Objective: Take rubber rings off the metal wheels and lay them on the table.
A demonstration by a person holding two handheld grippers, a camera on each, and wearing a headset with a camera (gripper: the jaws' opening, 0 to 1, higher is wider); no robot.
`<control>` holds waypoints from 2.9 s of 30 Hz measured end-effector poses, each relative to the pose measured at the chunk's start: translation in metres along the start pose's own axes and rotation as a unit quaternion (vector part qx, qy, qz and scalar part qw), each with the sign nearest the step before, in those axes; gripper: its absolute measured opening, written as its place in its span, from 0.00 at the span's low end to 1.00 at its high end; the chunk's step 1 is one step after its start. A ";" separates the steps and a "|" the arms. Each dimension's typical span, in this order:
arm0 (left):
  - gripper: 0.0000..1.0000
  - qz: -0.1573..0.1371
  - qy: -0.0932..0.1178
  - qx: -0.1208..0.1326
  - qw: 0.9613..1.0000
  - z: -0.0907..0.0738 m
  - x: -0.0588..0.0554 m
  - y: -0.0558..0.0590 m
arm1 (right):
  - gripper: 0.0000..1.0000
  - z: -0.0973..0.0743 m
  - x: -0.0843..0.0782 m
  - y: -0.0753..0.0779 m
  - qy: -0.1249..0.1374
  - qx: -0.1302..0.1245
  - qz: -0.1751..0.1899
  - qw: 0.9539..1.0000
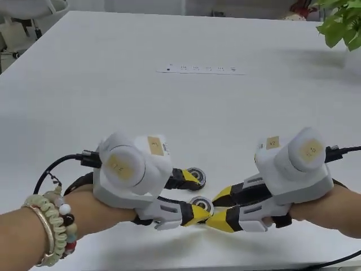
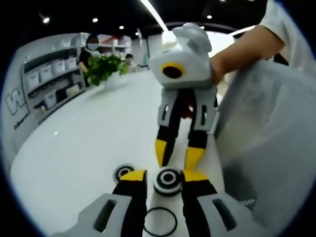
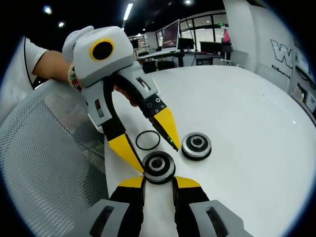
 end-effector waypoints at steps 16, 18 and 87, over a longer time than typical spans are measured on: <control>0.15 -0.030 0.005 -0.005 1.000 0.000 -0.008 0.003 | 0.14 -0.002 0.000 0.001 -0.002 0.001 -0.014 1.000; 0.15 -0.031 0.008 -0.004 0.999 0.000 -0.009 0.004 | 0.14 -0.002 0.000 0.001 -0.002 0.000 -0.014 1.000; 0.14 -0.045 0.030 -0.003 0.999 0.000 -0.014 0.003 | 0.00 -0.013 0.000 0.010 0.051 0.008 0.241 0.969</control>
Point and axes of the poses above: the centre of the closed fingertips' face, and the gripper's own axes: z roughly forward along the fingers, y roughly to its right, x roughly out of its top, the point moved 9 cm from there along -z, roughly backward along the fingers, and after that the axes turned 3 degrees about x, right-handed, at the moved point
